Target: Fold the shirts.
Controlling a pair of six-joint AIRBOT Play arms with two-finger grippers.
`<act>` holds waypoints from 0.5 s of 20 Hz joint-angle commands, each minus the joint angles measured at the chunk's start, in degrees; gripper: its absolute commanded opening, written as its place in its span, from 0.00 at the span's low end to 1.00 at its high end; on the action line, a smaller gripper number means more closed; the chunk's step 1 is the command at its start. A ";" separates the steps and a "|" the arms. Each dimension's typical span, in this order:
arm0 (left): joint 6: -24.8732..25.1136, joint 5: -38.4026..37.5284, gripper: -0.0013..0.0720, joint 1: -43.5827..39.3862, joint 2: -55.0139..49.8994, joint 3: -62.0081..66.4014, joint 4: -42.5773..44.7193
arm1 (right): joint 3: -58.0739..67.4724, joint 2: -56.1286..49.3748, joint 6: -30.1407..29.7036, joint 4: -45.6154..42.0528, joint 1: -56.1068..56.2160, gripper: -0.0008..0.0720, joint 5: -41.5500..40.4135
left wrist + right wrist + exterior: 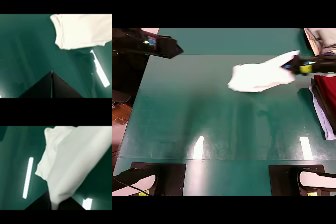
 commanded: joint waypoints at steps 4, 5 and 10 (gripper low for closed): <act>-0.02 6.51 0.05 -9.42 -0.13 -1.73 0.00 | 0.09 2.82 -2.71 -1.73 -21.70 0.03 -7.23; -0.04 6.80 0.05 -10.08 -0.15 -1.73 0.00 | 0.09 1.92 -2.75 -1.70 -23.39 0.03 -9.03; -0.44 6.86 0.05 -10.40 -0.15 -1.73 -0.11 | 11.28 -6.12 -3.13 -1.77 -25.16 0.03 -7.23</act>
